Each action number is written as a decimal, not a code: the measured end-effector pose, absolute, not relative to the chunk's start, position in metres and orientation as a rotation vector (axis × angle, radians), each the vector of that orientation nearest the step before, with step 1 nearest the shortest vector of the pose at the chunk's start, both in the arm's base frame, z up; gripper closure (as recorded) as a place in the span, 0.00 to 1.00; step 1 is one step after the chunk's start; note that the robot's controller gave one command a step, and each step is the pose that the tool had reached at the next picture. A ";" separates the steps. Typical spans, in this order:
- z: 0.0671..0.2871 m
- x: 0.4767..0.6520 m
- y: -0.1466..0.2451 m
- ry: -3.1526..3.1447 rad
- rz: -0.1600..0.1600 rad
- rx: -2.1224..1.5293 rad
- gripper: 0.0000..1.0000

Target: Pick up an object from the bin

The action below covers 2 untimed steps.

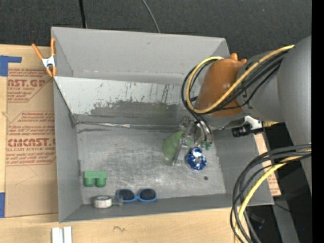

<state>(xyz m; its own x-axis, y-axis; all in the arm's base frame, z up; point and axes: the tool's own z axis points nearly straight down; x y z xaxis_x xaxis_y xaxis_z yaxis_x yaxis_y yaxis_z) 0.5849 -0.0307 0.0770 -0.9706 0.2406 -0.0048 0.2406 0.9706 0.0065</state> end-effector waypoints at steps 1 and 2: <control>0.077 0.586 -0.024 3.074 0.003 0.617 1.00; 0.077 0.594 -0.025 3.084 0.003 0.579 1.00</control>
Offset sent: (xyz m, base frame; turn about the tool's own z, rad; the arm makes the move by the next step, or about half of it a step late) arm -0.0024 0.0070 -0.0070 0.1551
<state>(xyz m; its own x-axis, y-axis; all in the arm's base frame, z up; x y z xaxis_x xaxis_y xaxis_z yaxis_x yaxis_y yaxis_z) 0.5941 -0.0247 0.0775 -0.9319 0.3627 -0.0029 0.3627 0.9319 0.0023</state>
